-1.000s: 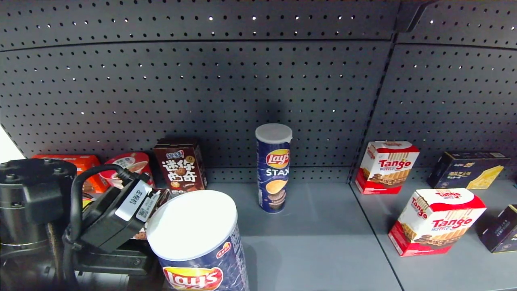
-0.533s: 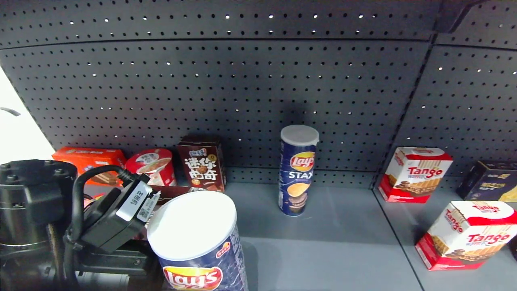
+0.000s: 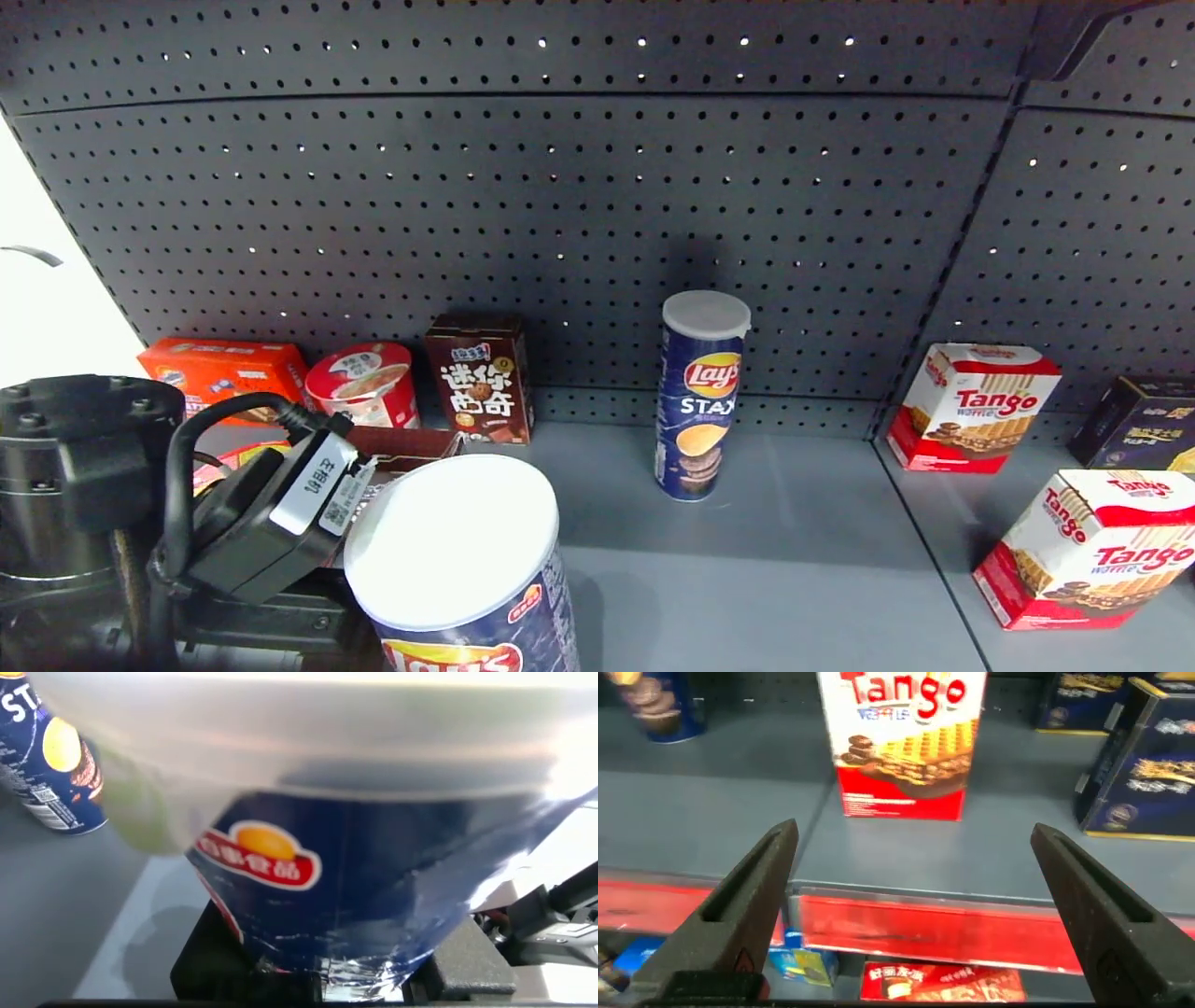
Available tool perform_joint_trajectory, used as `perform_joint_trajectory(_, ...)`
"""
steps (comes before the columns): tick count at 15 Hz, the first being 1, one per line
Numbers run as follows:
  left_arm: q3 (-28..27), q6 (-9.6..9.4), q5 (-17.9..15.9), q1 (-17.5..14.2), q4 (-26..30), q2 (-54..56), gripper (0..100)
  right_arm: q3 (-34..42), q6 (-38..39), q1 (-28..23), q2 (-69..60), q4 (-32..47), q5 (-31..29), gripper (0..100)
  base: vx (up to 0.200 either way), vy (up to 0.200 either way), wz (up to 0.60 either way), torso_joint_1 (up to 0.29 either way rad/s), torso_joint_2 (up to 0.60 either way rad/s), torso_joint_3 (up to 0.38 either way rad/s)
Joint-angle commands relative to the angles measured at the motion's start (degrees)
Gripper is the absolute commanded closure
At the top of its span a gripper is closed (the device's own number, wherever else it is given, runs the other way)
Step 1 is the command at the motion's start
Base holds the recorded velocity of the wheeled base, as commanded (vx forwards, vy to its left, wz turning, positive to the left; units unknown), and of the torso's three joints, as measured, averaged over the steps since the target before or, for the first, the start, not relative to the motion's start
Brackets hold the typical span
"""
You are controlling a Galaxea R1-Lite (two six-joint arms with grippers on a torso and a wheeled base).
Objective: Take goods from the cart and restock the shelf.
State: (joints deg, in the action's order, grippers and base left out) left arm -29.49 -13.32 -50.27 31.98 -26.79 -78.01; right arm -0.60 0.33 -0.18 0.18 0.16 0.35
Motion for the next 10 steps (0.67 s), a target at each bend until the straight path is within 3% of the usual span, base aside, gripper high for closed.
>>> perform_joint_trajectory(1,-0.39,0.05,0.44,0.81,-0.01,-0.57,100,-17.16,2.57,1.33,14.93,0.63,-0.09,0,0.000,0.000,0.00,0.000,0.00,0.000)
perform_joint_trajectory(2,-0.66,0.05,0.88,2.48,-0.01,-1.45,100,-23.22,4.86,3.08,22.05,1.51,1.40,0,0.000,0.000,0.00,0.000,0.00,0.000)
perform_joint_trajectory(3,-0.57,-0.04,1.06,2.92,-0.10,-1.97,100,-24.10,4.24,3.70,22.41,1.78,2.02,0,0.000,0.000,0.00,0.000,0.00,0.000)
perform_joint_trajectory(5,0.05,-0.04,2.11,4.32,-2.38,-3.03,100,-25.95,-5.25,7.83,27.59,3.09,5.10,0,0.000,0.000,0.00,0.000,0.00,0.000)
perform_joint_trajectory(6,0.13,-0.04,3.60,4.50,-3.53,-3.03,100,-26.03,-5.34,10.11,30.05,3.01,7.91,0,0.000,0.000,0.00,0.000,0.00,0.000)
perform_joint_trajectory(8,0.75,-0.21,12.74,4.32,-5.72,-3.64,100,-28.76,-5.51,14.77,36.91,2.83,9.84,0,0.000,0.000,0.00,0.000,0.00,0.000)
perform_joint_trajectory(9,0.75,-0.21,12.74,4.32,-5.72,-3.64,100,-28.76,-5.51,14.77,36.91,2.83,9.84,0,0.000,0.000,0.00,0.000,0.00,0.000)
perform_joint_trajectory(10,0.92,0.76,15.82,4.94,-7.66,-4.70,100,-35.53,-5.51,18.73,45.61,2.57,9.75,0,0.000,0.000,0.00,0.000,0.00,0.000)
